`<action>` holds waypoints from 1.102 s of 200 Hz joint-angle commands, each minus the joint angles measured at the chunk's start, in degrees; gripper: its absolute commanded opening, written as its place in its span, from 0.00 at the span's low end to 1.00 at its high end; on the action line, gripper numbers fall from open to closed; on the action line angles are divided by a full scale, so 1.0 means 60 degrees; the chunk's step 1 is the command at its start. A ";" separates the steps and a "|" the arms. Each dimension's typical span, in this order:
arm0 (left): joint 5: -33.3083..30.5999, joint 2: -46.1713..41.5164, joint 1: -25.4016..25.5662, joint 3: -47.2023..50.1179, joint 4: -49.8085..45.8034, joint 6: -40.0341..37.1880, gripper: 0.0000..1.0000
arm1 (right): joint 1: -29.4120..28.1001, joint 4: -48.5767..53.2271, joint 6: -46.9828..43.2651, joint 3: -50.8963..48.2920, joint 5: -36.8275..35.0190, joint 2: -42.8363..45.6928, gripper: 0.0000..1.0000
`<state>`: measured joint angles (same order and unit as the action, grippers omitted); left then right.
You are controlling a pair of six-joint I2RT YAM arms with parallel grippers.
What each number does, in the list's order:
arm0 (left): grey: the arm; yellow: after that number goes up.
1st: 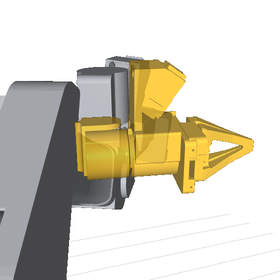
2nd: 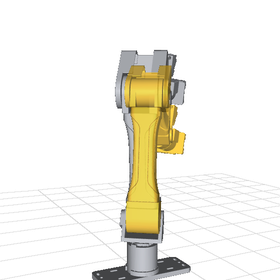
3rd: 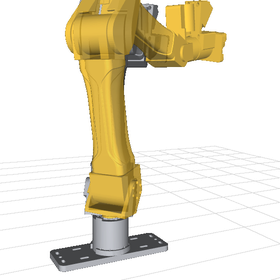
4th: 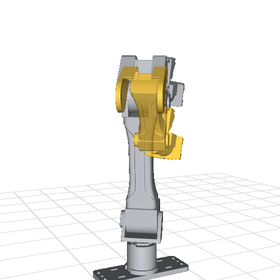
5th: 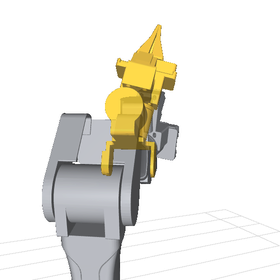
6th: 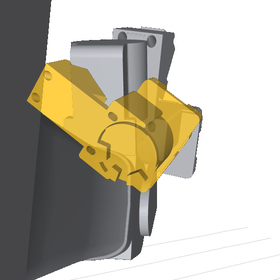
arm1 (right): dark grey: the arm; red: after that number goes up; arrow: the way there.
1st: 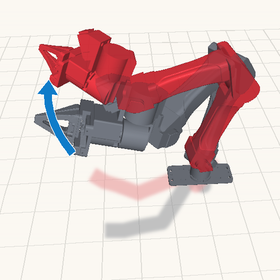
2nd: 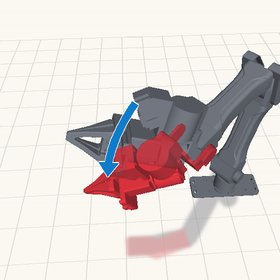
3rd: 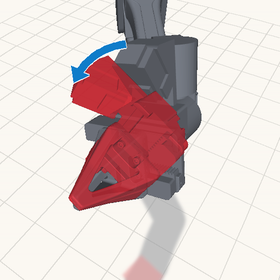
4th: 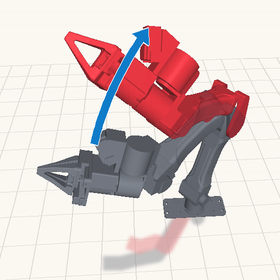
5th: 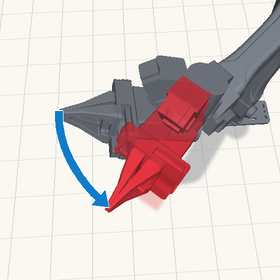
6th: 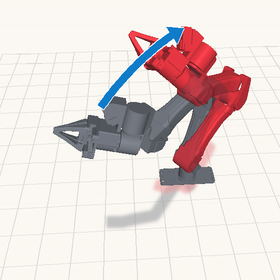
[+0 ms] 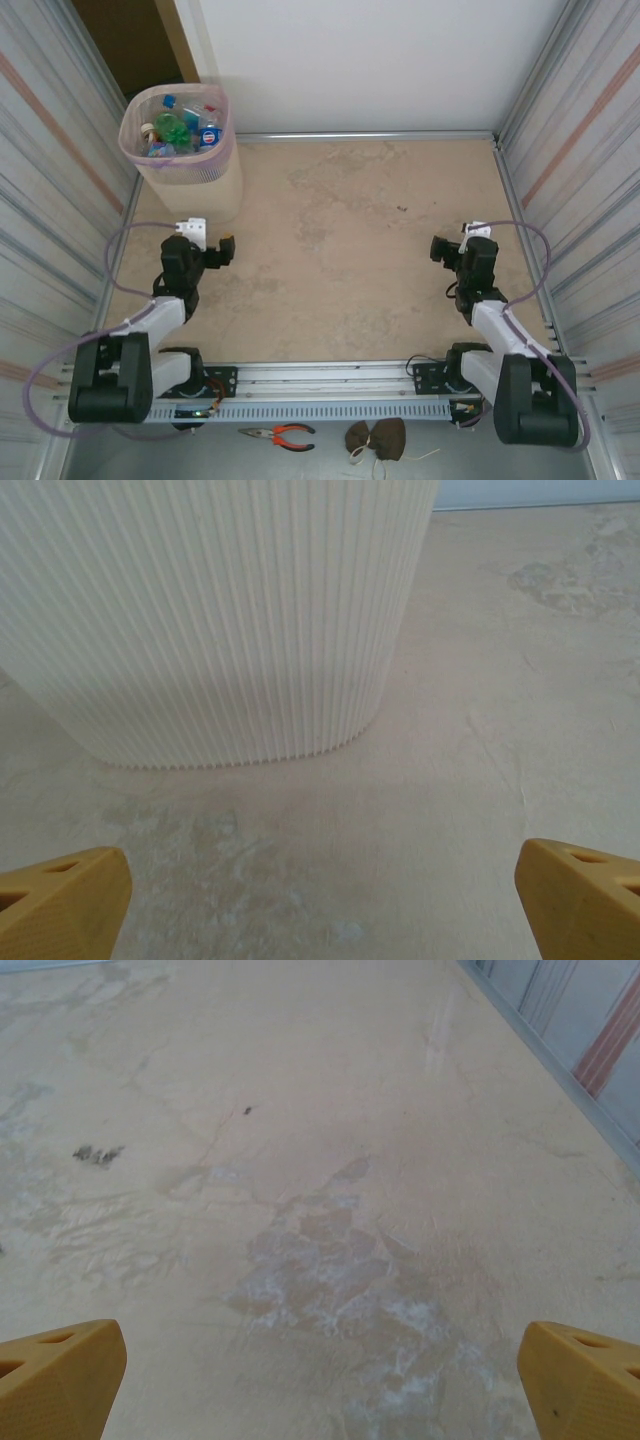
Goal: Put the plastic bottles in the bin
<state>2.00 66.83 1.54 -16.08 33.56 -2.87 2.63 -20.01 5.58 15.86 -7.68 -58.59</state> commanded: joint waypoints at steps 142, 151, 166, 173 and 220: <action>0.1427 0.3339 -0.0376 -0.1295 0.1883 -0.0408 0.99 | 0.0010 -0.4279 -0.0154 0.1250 0.1603 -0.4959 0.99; 0.1362 0.3392 -0.0367 -0.1323 0.1946 -0.0370 0.99 | 0.0003 -0.4418 -0.0163 0.1219 0.1618 -0.5007 0.99; 0.1350 0.3375 -0.0359 -0.1321 0.1880 -0.0378 0.99 | 0.0014 -0.4380 -0.0149 0.1217 0.1625 -0.4968 0.99; 0.1344 0.3388 -0.0357 -0.1320 0.1906 -0.0397 0.99 | 0.0015 -0.4374 -0.0161 0.1210 0.1606 -0.4965 0.99; 0.1258 0.3297 -0.0326 -0.1220 0.1994 -0.0397 0.99 | 0.0008 -0.4357 -0.0145 0.1214 0.1621 -0.4957 0.99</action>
<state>10.48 86.89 -0.64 -23.14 45.10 -4.32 2.92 -44.97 5.45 21.93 1.45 -88.20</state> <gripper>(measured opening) 0.985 0.991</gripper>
